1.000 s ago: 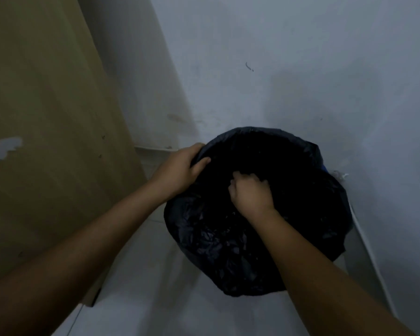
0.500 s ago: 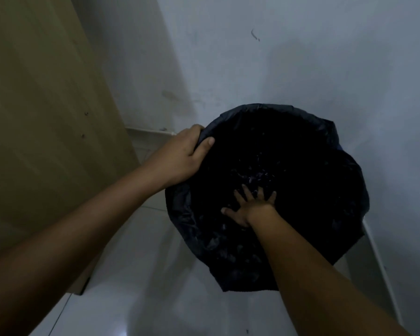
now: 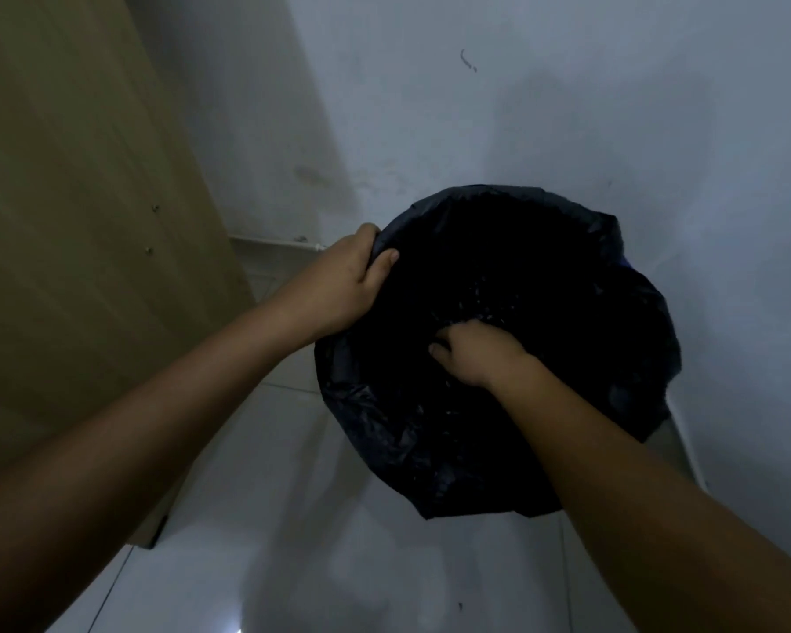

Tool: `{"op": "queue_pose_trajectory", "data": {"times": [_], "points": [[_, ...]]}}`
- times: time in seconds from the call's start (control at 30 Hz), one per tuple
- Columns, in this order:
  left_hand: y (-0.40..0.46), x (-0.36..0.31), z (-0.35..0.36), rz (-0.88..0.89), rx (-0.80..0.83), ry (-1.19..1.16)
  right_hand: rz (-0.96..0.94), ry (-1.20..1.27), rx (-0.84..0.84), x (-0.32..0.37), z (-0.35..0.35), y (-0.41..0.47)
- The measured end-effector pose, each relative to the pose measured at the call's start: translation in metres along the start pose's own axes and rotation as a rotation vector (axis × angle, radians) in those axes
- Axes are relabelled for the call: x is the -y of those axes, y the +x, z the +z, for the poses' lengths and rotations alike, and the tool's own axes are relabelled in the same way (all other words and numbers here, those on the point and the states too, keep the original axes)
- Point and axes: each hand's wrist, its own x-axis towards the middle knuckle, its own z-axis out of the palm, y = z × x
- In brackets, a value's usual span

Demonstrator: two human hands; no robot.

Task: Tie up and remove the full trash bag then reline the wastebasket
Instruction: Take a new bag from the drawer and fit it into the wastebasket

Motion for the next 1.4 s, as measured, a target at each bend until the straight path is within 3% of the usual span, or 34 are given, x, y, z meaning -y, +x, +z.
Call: {"op": "queue_pose_trajectory", "data": {"times": [0.07, 0.1, 0.23, 0.37, 0.5, 0.83, 0.9, 1.07, 1.13, 1.27, 1.4], "points": [[0.002, 0.001, -0.002, -0.023, -0.004, -0.002, -0.01, -0.047, -0.104, 0.004, -0.009, -0.008], [0.003, 0.002, -0.003, -0.034, -0.007, -0.007, 0.002, -0.011, -0.062, 0.006, -0.013, -0.013], [0.005, 0.005, -0.004, -0.089, -0.015, -0.006, 0.128, -0.062, 0.453, 0.011, 0.022, -0.009], [0.0, 0.003, -0.002, -0.094, -0.012, -0.001, 0.243, -0.094, 0.54, 0.002, 0.046, 0.003], [-0.008, -0.001, -0.003, -0.059, 0.003, -0.011, 0.24, -0.153, 0.502, -0.002, 0.044, -0.004], [-0.009, -0.01, 0.0, 0.0, -0.016, 0.013, 0.199, -0.018, 0.393, -0.001, 0.053, -0.003], [-0.005, -0.008, 0.001, -0.014, -0.027, 0.02, 0.162, -0.005, 0.3, 0.001, 0.036, -0.011], [-0.003, -0.008, 0.003, -0.038, -0.063, -0.033, 0.082, 0.099, -0.149, 0.007, -0.014, -0.033], [-0.006, -0.015, 0.003, -0.039, -0.052, -0.036, 0.005, 0.198, -0.225, 0.014, -0.022, -0.034], [-0.012, -0.023, 0.001, -0.04, -0.025, -0.06, -0.173, 0.178, -0.127, 0.026, -0.01, -0.032], [-0.01, -0.008, -0.01, -0.104, -0.027, -0.12, -0.158, 0.137, -0.098, 0.027, 0.022, -0.02]]}}
